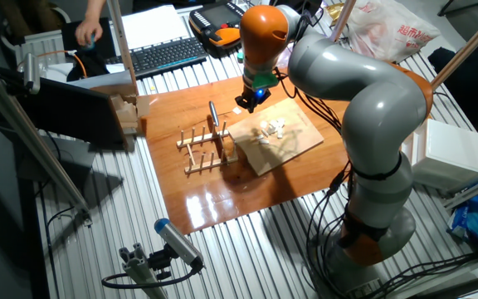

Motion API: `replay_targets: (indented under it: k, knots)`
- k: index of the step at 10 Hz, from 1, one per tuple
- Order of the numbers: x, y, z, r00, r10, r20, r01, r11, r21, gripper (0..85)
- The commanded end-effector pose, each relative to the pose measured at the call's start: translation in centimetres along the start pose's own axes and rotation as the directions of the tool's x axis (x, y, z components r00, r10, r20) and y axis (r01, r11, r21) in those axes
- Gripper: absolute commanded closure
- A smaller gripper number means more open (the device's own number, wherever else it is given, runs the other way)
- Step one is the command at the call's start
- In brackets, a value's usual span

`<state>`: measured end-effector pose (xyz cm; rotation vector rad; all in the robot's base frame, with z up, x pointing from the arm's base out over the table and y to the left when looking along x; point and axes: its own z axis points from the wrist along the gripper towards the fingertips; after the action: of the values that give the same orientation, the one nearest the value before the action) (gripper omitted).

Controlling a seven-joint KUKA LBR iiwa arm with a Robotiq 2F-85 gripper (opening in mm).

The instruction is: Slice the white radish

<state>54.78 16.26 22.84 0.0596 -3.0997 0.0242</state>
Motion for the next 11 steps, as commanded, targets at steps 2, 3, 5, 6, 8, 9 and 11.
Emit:
replay_targets:
  k: [2,3,5,6,8,9,11]
  knots:
    - [0.02,0.0,-0.04,1.0,0.001,0.003,-0.001,1.0,0.001,85.0]
    - [0.04,-0.05,-0.1,1.0,0.001,0.005,-0.001,1.0,-0.001,85.0]
    - [0.11,-0.11,-0.14,1.0,0.0,0.008,0.0,1.0,-0.001,85.0]
    - [0.26,0.07,-0.23,1.0,0.001,0.002,-0.001,1.0,-0.007,85.0]
    - [0.06,0.68,-0.26,1.0,0.007,-0.003,-0.007,1.0,-0.006,85.0]
    - [-0.07,0.69,-0.22,1.0,0.009,0.0,-0.009,1.0,-0.002,85.0]
    - [-0.05,0.65,-0.25,1.0,0.007,-0.003,-0.007,1.0,-0.007,85.0]
